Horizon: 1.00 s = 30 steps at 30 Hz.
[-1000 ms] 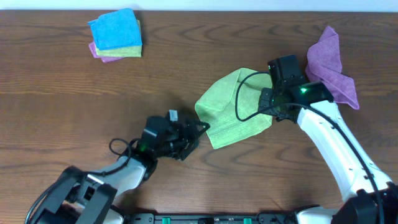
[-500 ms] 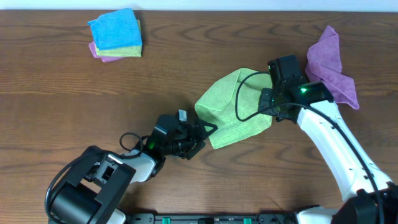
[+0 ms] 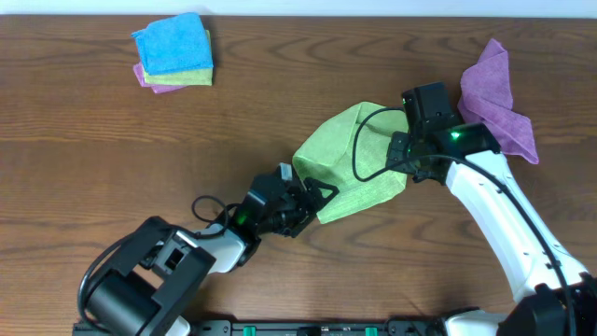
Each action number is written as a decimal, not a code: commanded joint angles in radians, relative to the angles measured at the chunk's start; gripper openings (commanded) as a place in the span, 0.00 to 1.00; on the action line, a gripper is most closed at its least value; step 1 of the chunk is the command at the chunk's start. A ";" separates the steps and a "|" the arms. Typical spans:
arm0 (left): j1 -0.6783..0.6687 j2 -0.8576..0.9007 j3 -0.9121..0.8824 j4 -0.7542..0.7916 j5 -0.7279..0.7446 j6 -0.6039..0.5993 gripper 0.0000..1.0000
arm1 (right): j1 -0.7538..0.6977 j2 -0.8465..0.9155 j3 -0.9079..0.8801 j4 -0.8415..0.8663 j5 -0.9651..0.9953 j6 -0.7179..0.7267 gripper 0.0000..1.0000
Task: Fold the cloth
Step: 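Reach the left gripper to the cloth's left corner and grasp it, then lift the cloth with both grippers and stretch it between them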
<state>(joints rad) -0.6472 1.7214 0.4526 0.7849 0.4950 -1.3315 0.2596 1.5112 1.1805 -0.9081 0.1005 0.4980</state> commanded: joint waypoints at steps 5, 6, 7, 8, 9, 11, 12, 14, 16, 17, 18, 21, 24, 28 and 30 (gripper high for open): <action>-0.004 0.097 0.051 -0.017 -0.034 0.007 0.88 | -0.006 -0.006 -0.002 -0.002 -0.012 0.022 0.01; -0.004 0.109 0.059 -0.016 -0.032 0.007 0.71 | -0.006 -0.006 -0.002 -0.002 -0.012 0.022 0.01; -0.004 0.112 0.061 -0.016 -0.031 0.007 0.62 | -0.006 -0.006 -0.002 -0.002 -0.012 0.022 0.01; -0.004 0.113 0.061 -0.011 -0.031 0.009 0.49 | -0.006 -0.006 -0.002 -0.004 -0.012 0.022 0.01; -0.004 0.113 0.061 -0.009 -0.031 0.013 0.34 | -0.006 -0.006 -0.002 -0.005 -0.012 0.022 0.01; 0.000 0.113 0.061 -0.006 -0.030 0.013 0.06 | -0.006 -0.006 -0.002 -0.005 -0.012 0.022 0.01; 0.003 0.113 0.061 0.000 -0.025 0.018 0.06 | -0.006 -0.006 -0.002 -0.005 -0.012 0.022 0.01; 0.026 0.113 0.061 0.037 0.016 0.044 0.06 | -0.006 -0.006 -0.002 -0.005 -0.012 0.021 0.01; 0.078 0.113 0.062 0.090 0.088 0.059 0.06 | -0.006 -0.006 -0.002 -0.006 -0.012 0.021 0.01; 0.115 0.110 0.063 0.114 0.132 0.068 0.06 | -0.006 -0.006 -0.002 -0.006 -0.014 0.021 0.01; 0.150 0.105 0.067 0.122 0.169 0.075 0.06 | -0.006 -0.006 -0.002 -0.006 -0.018 0.021 0.01; 0.262 0.082 0.098 0.122 0.296 0.092 0.06 | 0.001 -0.006 -0.002 0.002 -0.031 0.001 0.01; 0.349 0.057 0.158 0.121 0.418 0.093 0.06 | 0.021 -0.009 -0.002 0.030 -0.051 -0.022 0.01; 0.447 0.018 0.332 0.112 0.565 0.030 0.06 | 0.061 -0.039 0.000 0.112 -0.089 -0.010 0.01; 0.477 0.010 0.422 0.108 0.593 0.000 0.06 | 0.062 -0.067 0.009 0.154 -0.100 0.003 0.01</action>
<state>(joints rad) -0.2039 1.7668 0.7734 0.8906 0.9745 -1.2911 0.3119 1.4990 1.1805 -0.7837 0.0284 0.4900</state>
